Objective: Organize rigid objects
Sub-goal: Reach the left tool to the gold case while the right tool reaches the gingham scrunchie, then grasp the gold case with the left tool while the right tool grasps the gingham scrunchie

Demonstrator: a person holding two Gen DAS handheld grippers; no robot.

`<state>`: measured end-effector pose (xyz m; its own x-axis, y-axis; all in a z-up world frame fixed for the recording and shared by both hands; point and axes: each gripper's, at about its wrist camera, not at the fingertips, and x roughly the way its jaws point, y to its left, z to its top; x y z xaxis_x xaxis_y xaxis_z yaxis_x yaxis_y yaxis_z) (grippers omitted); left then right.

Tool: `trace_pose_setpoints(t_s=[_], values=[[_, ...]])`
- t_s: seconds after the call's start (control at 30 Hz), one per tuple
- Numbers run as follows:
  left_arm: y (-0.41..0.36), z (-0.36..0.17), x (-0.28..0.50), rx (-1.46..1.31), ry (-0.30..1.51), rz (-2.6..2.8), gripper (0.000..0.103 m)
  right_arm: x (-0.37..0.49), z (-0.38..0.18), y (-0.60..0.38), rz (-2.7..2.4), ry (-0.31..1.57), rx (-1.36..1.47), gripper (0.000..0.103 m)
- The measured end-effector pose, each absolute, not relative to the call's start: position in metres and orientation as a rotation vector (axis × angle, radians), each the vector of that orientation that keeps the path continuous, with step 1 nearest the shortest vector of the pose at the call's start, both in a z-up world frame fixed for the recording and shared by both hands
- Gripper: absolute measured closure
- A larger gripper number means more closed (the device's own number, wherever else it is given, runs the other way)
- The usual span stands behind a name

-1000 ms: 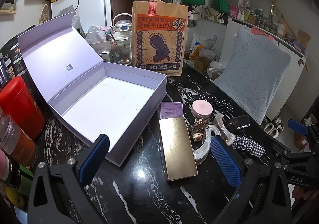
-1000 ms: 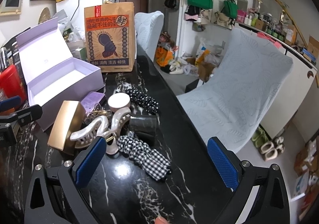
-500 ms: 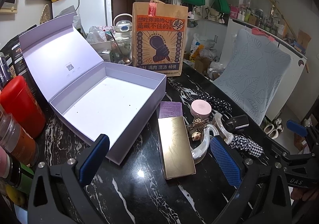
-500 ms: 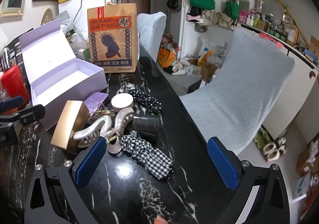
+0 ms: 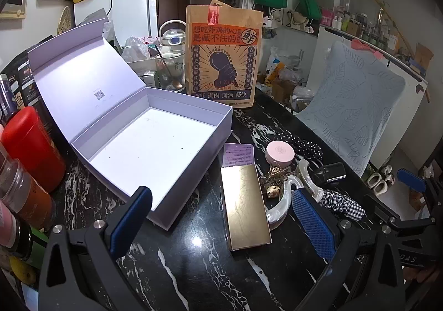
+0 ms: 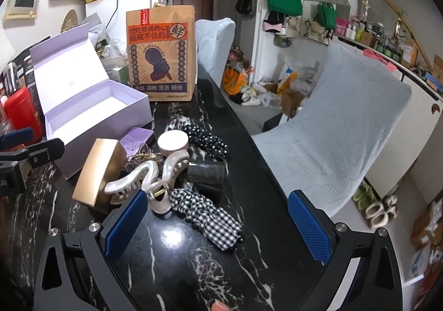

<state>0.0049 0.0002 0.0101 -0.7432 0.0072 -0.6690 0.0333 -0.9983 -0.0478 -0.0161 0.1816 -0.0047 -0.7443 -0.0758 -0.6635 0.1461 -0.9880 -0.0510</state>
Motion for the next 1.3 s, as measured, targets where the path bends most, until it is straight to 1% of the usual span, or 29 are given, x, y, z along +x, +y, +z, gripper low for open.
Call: trace_pose_setpoints(t_s=[0.13, 0.3, 0.63, 0.77, 0.83, 0.87, 0.93, 0.97, 1.07, 1.1, 1.13, 1.23, 1.3], values=[[-0.001, 0.01, 0.005, 1.112, 0.111, -2.925, 0.0, -0.017, -0.005, 0.181, -2.816, 0.148, 1.065, 0.0], [0.001, 0.011, 0.006, 1.143, 0.077, -2.907, 0.0, -0.019, -0.006, 0.183, -2.807, 0.136, 1.072, 0.0], [0.005, -0.004, 0.005, 1.182, 0.127, -2.916, 0.0, -0.02, -0.015, 0.189, -2.784, 0.124, 1.098, 0.0], [0.013, -0.01, 0.003, 1.215, 0.154, -2.929, 0.002, -0.024, -0.023, 0.194, -2.766, 0.109, 1.107, 0.0], [0.017, -0.014, 0.001, 1.212, 0.141, -2.93, 0.005, -0.027, -0.028, 0.196, -2.758, 0.102, 1.112, 0.0], [0.018, -0.015, -0.001, 1.218, 0.141, -2.926, 0.009, -0.029, -0.032, 0.197, -2.749, 0.1, 1.12, 0.0], [0.019, -0.02, -0.004, 1.247, 0.16, -2.918, 0.018, -0.033, -0.038, 0.198, -2.728, 0.096, 1.14, 0.001], [0.02, -0.023, -0.005, 1.271, 0.17, -2.914, 0.026, -0.035, -0.041, 0.199, -2.718, 0.093, 1.148, 0.002], [0.022, -0.033, -0.009, 1.313, 0.176, -2.909, 0.033, -0.04, -0.05, 0.201, -2.693, 0.089, 1.163, 0.012], [0.022, -0.036, -0.01, 1.316, 0.177, -2.914, 0.035, -0.041, -0.052, 0.201, -2.683, 0.096, 1.171, 0.017], [0.023, -0.038, -0.011, 1.336, 0.202, -2.916, 0.036, -0.043, -0.054, 0.2, -2.672, 0.102, 1.181, 0.022], [0.023, -0.046, -0.016, 1.369, 0.215, -2.934, 0.037, -0.051, -0.063, 0.2, -2.616, 0.089, 1.209, 0.027], [0.023, -0.049, -0.018, 1.373, 0.208, -2.914, 0.047, -0.055, -0.066, 0.199, -2.592, 0.071, 1.215, 0.029]])
